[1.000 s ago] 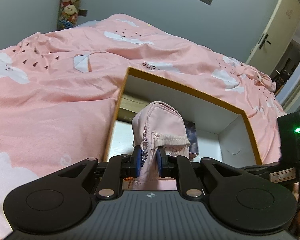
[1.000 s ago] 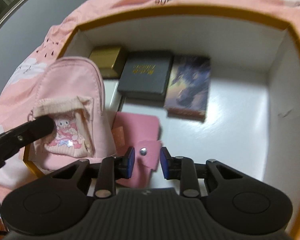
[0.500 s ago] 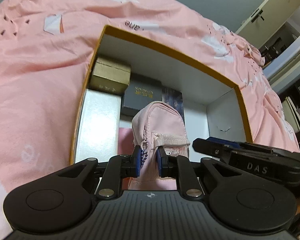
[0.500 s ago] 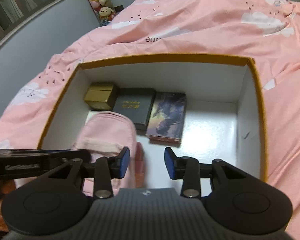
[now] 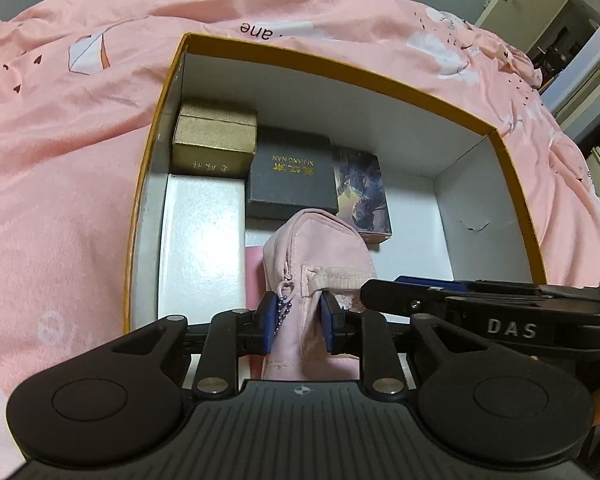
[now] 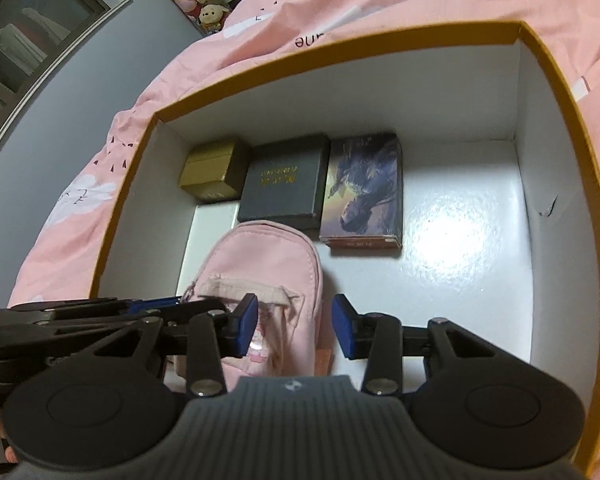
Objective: Organize objects
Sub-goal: 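Lower the pink backpack into the orange box and open the left tool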
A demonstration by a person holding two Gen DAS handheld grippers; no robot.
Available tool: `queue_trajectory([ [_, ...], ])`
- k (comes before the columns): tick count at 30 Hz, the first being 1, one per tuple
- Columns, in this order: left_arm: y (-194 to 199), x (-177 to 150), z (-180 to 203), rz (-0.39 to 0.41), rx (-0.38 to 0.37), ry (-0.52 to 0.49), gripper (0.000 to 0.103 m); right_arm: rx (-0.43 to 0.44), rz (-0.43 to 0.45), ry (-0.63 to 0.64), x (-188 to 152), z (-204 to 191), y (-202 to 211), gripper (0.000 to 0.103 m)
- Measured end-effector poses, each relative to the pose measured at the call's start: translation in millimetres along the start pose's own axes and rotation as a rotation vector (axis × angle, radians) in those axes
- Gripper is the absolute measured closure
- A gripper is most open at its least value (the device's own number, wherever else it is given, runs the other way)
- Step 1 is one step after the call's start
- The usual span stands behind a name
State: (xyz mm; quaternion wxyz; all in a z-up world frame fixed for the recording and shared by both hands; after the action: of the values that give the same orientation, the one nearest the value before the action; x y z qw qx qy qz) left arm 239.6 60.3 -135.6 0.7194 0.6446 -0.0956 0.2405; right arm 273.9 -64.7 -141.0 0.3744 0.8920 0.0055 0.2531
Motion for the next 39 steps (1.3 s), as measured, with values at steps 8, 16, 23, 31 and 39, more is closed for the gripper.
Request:
queue_trajectory([
  [8,31,7,3,0.122,0.03,-0.077,0.065,0.046,-0.022,-0.047,-2,3,-8,0.065],
  [16,31,-4,10,0.138,0.041,-0.089,0.066,0.022,-0.033,0.016,-1,-7,-19,0.071],
  [23,46,-11,17,0.208,0.044,-0.049,0.066,0.002,0.004,0.068,-2,-13,-7,0.062],
  [31,80,-24,28,0.301,0.003,-0.009,0.066,-0.075,0.145,0.226,-1,-39,43,0.032],
  [39,93,-44,33,0.335,0.011,-0.028,0.066,-0.203,0.248,0.331,-18,-47,87,0.011],
])
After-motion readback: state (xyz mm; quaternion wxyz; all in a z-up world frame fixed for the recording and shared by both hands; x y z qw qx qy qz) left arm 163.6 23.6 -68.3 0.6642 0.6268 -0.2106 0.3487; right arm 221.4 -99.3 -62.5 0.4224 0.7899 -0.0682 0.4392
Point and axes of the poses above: each gripper's, at about its wrist camera, not at the fingertips, and y roughly against the way its jaws point, z to its right, x to its top, the point moved 8 cm from there along -y, roughly the way its jaws point, and after that the axes turned 9 degrees about x, right-handed, at the moved point
